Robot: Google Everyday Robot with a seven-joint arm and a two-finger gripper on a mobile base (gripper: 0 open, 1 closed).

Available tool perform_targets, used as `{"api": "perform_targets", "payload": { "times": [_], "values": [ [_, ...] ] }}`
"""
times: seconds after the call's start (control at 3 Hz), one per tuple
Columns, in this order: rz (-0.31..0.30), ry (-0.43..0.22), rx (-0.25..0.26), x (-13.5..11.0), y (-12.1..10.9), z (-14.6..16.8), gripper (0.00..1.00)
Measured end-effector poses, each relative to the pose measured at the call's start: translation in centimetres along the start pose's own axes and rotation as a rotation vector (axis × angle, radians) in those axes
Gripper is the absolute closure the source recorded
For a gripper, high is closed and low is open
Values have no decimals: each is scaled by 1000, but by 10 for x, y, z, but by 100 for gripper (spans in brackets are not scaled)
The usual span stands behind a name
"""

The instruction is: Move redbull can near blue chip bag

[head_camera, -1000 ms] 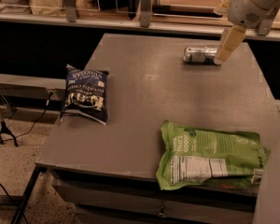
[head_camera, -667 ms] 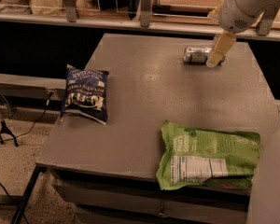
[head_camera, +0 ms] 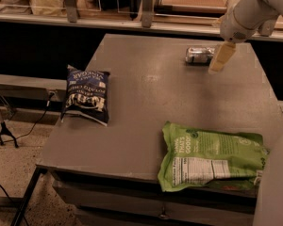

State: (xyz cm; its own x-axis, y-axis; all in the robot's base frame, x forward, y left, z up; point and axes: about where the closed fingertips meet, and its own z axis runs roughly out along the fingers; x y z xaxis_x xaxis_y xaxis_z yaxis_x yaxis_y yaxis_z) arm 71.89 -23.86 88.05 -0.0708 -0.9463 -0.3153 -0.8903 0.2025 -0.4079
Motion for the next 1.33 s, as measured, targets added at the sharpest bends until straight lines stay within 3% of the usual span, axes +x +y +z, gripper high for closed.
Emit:
{"api": "perform_targets", "payload": {
  "times": [0.33, 0.67, 1.33],
  "values": [
    [7, 14, -25, 8, 4, 15, 0],
    [12, 27, -61, 14, 11, 28, 16],
    [19, 38, -86, 18, 15, 32, 34]
  ]
}}
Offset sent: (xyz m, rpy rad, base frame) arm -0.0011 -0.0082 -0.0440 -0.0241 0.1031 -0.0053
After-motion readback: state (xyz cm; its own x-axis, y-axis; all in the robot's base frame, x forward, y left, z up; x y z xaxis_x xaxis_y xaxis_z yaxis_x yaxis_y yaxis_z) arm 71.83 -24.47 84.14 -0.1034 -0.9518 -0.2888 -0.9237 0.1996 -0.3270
